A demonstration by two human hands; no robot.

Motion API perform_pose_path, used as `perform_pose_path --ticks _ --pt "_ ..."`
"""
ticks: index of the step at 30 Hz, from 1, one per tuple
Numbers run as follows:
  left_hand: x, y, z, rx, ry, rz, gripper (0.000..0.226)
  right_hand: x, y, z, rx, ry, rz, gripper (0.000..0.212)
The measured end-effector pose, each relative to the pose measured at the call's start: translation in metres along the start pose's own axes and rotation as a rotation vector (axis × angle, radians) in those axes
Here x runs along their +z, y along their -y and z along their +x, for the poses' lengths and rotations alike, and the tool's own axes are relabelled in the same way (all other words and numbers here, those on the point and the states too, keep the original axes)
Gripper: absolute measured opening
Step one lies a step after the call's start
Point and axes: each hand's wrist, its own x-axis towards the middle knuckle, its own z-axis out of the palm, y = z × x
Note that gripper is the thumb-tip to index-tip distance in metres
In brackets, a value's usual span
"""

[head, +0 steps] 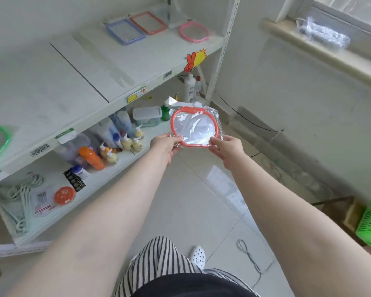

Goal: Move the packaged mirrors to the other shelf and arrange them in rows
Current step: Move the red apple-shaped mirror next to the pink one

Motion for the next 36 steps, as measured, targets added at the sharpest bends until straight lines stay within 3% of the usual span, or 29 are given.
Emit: perform_pose_path --ticks 5,11,17,21,29,36 --pt "0.025 -0.019 0.026 0.012 -0.053 -0.009 0.038 0.002 0.03 0.03 0.014 0.035 0.025 0.016" --pt "0.053 -0.065 0.076 0.034 -0.083 -0.08 0.041 0.027 0.077 0.085 0.017 0.038 0.058 0.02" --pt "0.077 -0.132 0.131 0.053 -0.047 -0.086 0.036 0.06 0.138 0.149 -0.077 0.012 0.033 0.032" --pt "0.09 -0.173 0.159 0.065 -0.042 -0.034 0.012 0.08 0.173 0.18 -0.089 0.002 0.025 0.03" --pt "0.108 -0.217 0.211 0.052 -0.106 -0.12 0.021 0.113 0.223 0.25 -0.103 0.061 -0.025 0.033" --pt "0.127 -0.258 0.27 0.017 -0.204 -0.124 0.018 0.143 0.278 0.322 -0.116 0.218 -0.127 0.014"
